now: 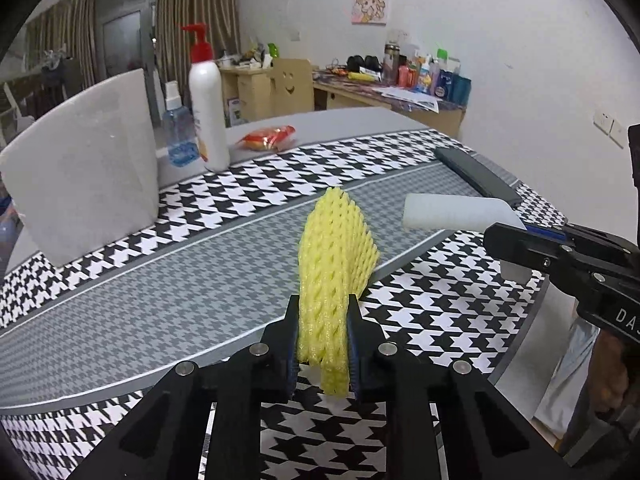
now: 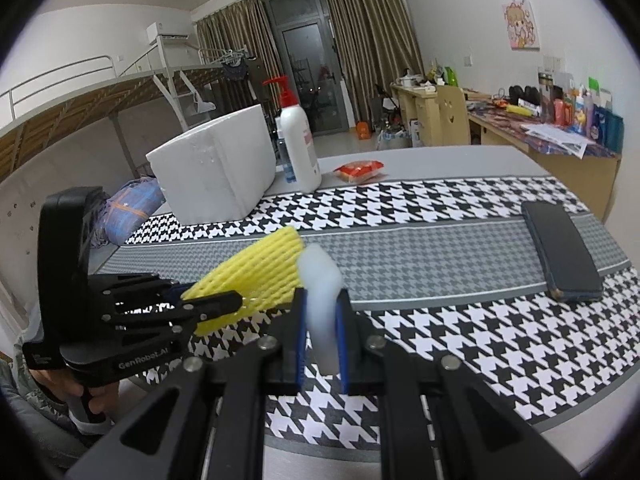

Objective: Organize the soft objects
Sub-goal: 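Carry the sponge and foam stick with both grippers over the white foam box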

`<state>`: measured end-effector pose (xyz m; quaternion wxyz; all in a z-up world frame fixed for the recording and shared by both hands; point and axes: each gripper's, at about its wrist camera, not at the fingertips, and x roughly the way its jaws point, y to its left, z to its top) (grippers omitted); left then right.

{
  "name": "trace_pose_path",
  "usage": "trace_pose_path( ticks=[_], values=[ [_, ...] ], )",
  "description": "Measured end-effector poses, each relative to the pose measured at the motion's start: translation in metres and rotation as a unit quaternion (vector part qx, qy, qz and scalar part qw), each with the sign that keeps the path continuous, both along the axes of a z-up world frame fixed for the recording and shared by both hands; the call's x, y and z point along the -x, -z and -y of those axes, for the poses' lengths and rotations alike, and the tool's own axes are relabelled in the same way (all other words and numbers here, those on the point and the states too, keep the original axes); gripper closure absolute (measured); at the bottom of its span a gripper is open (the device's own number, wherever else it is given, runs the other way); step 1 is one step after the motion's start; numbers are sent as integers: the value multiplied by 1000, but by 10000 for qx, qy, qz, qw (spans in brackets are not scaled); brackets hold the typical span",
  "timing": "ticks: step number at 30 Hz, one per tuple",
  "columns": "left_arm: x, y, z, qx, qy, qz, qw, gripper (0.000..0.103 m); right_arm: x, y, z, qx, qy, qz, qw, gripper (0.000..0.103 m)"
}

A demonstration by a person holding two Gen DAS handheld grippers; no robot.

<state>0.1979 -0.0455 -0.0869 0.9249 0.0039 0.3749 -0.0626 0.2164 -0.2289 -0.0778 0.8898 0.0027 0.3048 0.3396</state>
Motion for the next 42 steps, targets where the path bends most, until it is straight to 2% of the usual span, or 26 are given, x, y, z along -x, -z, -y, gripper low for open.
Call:
trace_pose_path(
  ticks=[18, 42],
  values=[
    [21, -23, -20, -77, -316, 462, 9984, 82, 6, -16, -18, -74, -141, 221, 9996, 87],
    [40, -51, -48, -107, -631, 843, 9944, 82, 6, -33, -45, -70, -306, 525, 9981, 87]
  ],
)
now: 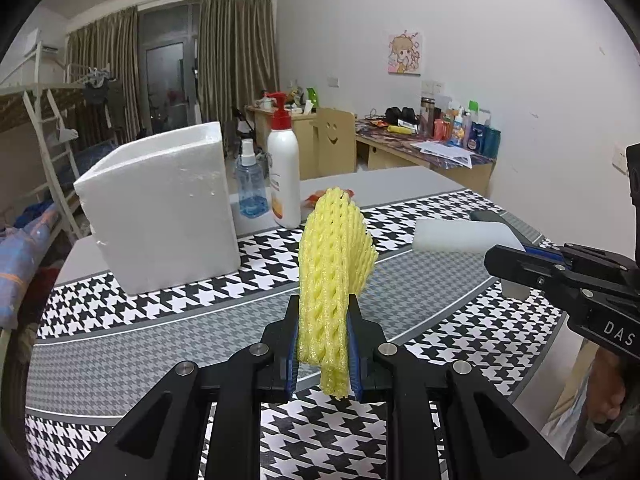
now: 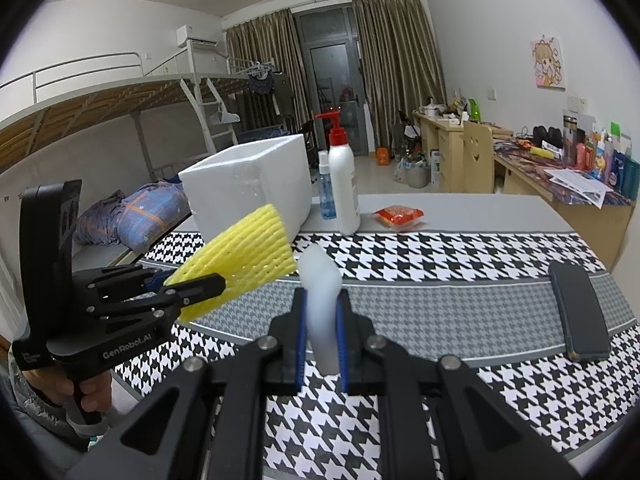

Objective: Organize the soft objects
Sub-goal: 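Carry the sponge and foam stick with both grippers over the white foam box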

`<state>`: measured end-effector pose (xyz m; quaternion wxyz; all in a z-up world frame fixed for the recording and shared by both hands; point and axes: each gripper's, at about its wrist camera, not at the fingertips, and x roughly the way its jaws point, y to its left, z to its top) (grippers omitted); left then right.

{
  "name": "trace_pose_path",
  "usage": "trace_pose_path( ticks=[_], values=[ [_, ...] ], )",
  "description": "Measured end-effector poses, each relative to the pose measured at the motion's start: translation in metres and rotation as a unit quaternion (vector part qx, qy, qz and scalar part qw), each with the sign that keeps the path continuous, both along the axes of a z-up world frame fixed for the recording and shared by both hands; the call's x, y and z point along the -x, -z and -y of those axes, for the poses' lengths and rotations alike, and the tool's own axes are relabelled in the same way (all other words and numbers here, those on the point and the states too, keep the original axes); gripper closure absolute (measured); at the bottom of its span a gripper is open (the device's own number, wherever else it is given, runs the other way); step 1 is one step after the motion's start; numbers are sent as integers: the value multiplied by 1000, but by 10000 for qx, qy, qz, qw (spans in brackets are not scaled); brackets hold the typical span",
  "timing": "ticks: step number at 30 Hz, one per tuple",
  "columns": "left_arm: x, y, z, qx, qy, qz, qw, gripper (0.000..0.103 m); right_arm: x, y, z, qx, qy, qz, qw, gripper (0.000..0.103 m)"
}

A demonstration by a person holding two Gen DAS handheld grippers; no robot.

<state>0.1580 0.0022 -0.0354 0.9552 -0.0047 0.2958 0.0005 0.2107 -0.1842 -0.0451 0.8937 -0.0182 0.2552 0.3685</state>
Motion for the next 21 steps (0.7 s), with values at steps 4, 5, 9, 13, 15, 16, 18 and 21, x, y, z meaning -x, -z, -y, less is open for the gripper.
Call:
trace_pose_path(
  ticks=[4, 5, 9, 13, 15, 16, 18, 21],
  values=[
    [1, -3, -5, 15, -69, 44, 10000, 82, 1, -4, -4, 25, -16, 56, 10000, 87],
    [1, -4, -6, 11, -79, 53, 10000, 82, 1, -4, -5, 22, -29, 59, 10000, 87],
    [2, -9, -12, -1, -143, 128, 9998, 82, 0, -9, -10, 19, -65, 98, 9999, 87],
    [3, -15, -18, -37, -194, 198, 9996, 82, 0, -14, -15, 2, -49, 187, 9998, 87],
    [3, -18, -20, -42, -218, 249, 9994, 82, 0, -17, -18, -16, -72, 229, 9997, 87],
    [4, -20, -22, -42, -237, 272, 9993, 82, 0, -18, -20, -19, -93, 248, 9996, 87],
    [6, -23, -27, -49, -293, 337, 9990, 82, 0, -21, -23, -19, -141, 281, 9995, 87],
    [7, -27, -32, -47, -363, 403, 9985, 82, -1, -25, -29, 8, -188, 354, 9992, 87]
  ],
)
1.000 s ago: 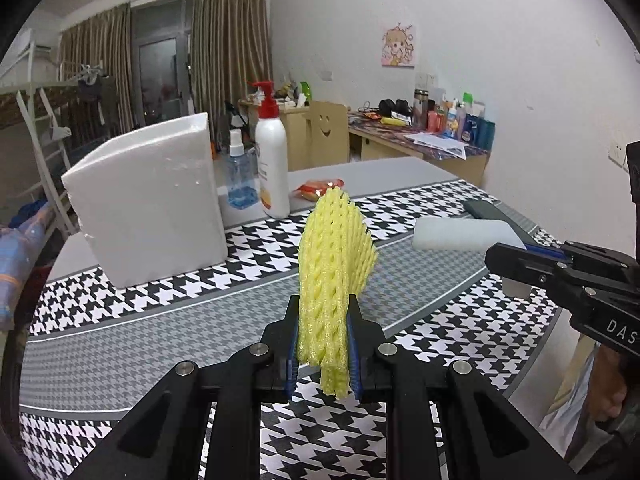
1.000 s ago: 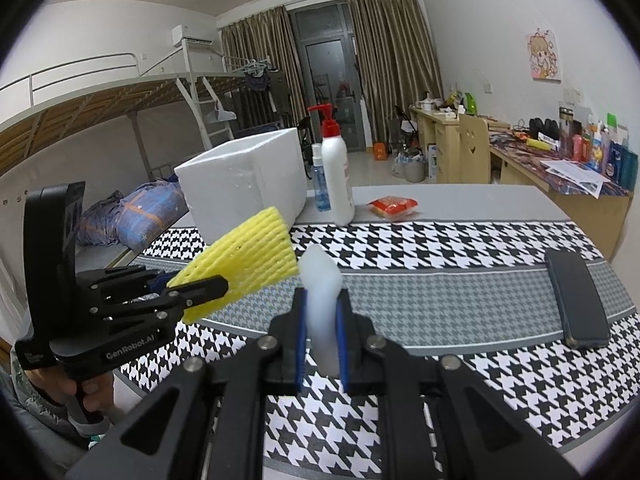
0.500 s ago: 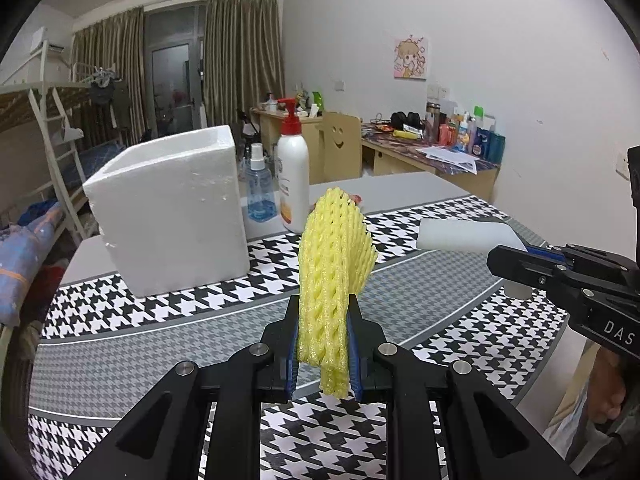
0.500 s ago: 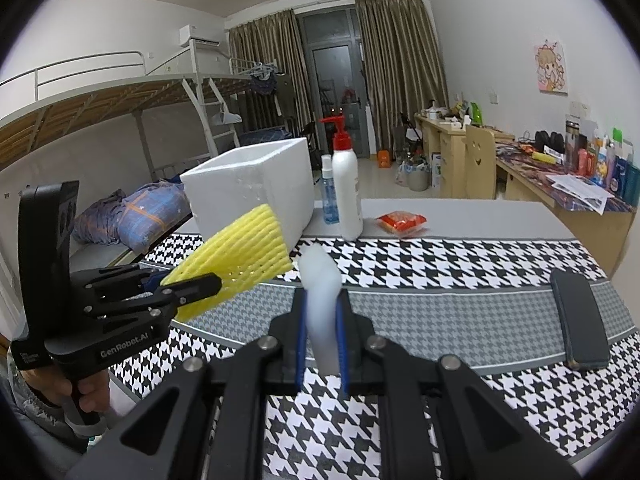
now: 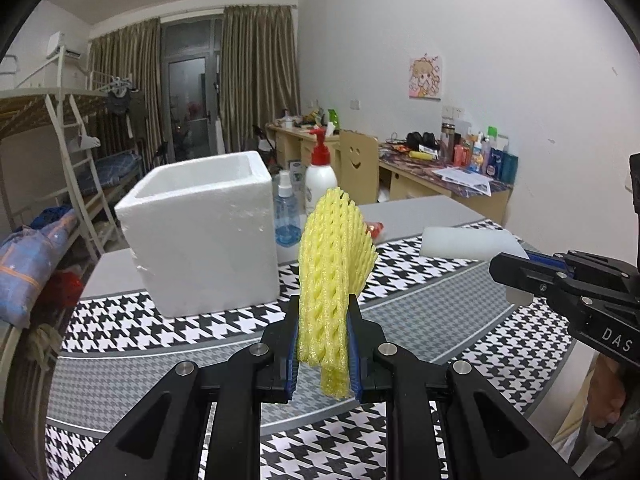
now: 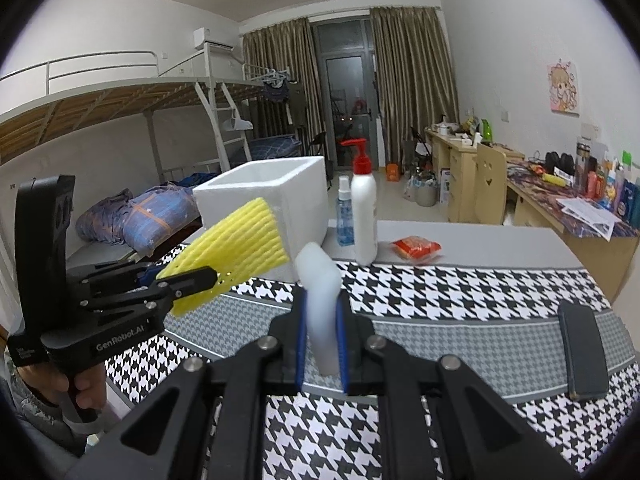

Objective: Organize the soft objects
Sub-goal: 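Carry the sponge and foam stick with both grippers over the white foam box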

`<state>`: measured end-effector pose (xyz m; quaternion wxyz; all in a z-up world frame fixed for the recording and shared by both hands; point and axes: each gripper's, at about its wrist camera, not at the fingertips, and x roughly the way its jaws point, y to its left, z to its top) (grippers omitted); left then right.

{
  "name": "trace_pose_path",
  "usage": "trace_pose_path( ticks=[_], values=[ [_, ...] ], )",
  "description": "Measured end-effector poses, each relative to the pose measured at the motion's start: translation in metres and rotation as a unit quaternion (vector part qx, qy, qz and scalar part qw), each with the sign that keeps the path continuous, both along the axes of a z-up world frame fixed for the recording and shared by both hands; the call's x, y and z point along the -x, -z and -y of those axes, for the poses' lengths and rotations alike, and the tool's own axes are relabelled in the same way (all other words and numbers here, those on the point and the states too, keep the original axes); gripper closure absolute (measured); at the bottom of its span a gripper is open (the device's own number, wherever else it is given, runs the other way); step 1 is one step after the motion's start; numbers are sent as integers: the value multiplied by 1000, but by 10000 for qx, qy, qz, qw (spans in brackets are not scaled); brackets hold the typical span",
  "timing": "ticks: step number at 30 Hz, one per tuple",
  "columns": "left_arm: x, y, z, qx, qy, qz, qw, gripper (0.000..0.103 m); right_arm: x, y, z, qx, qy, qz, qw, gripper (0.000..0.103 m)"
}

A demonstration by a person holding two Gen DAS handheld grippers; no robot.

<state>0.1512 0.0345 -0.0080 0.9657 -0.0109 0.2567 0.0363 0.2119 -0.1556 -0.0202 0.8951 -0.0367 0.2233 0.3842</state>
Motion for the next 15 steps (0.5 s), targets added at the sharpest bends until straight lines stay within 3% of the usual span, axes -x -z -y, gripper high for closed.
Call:
trace_pose_path(
  ticks=[15],
  values=[
    [4, -20, -20, -125, -404, 331, 9986, 82, -8, -19, -23, -72, -137, 228, 9996, 87]
  ],
)
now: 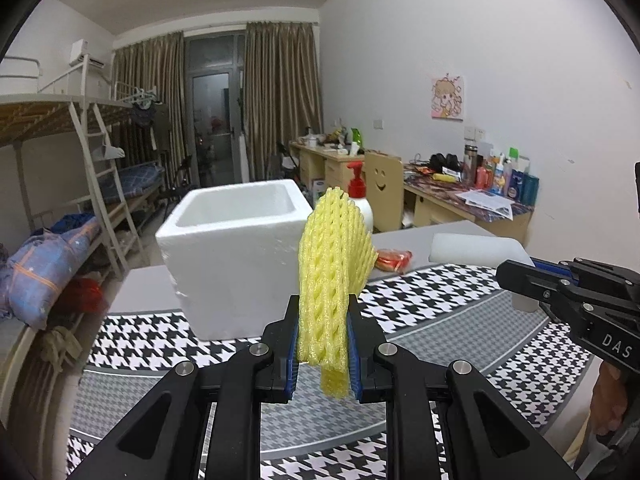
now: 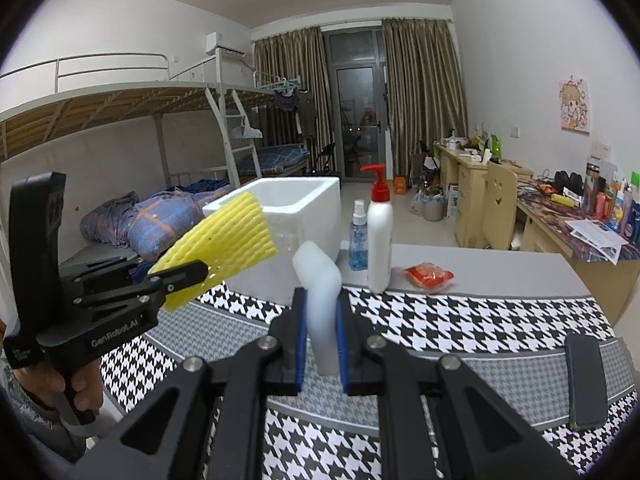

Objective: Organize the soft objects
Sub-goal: 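Carry the sponge and foam stick with both grippers over the white foam box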

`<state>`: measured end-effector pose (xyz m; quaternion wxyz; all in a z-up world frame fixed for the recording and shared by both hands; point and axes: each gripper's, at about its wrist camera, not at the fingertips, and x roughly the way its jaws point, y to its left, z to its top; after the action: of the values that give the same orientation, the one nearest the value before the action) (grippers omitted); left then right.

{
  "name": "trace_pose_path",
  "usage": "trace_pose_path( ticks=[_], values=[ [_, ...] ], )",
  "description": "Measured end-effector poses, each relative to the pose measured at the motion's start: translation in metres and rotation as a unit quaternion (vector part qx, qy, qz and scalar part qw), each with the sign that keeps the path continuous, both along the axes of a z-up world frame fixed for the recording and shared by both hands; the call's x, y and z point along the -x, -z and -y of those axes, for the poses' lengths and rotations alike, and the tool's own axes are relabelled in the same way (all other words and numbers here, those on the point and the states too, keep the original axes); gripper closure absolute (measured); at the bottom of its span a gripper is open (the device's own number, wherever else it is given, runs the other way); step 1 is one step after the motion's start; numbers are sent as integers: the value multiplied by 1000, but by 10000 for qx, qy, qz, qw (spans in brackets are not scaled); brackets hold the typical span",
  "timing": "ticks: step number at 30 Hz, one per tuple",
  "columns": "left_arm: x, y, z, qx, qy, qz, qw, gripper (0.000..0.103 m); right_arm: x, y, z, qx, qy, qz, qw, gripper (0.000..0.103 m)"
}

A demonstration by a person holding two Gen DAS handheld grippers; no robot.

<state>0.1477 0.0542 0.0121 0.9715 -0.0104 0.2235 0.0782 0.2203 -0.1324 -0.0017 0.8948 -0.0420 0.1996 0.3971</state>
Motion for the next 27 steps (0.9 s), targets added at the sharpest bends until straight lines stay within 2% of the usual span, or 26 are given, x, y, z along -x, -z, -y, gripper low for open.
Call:
trace_pose_path(
  ticks=[21, 27],
  values=[
    [-4, -19, -30, -201, -425, 282, 9985, 82, -10, -24, -40, -37, -36, 229, 9997, 87],
    [-1, -29, -35, -267, -545, 436, 9972, 82, -8, -31, -52, 8, -25, 430, 9991, 87]
  ],
)
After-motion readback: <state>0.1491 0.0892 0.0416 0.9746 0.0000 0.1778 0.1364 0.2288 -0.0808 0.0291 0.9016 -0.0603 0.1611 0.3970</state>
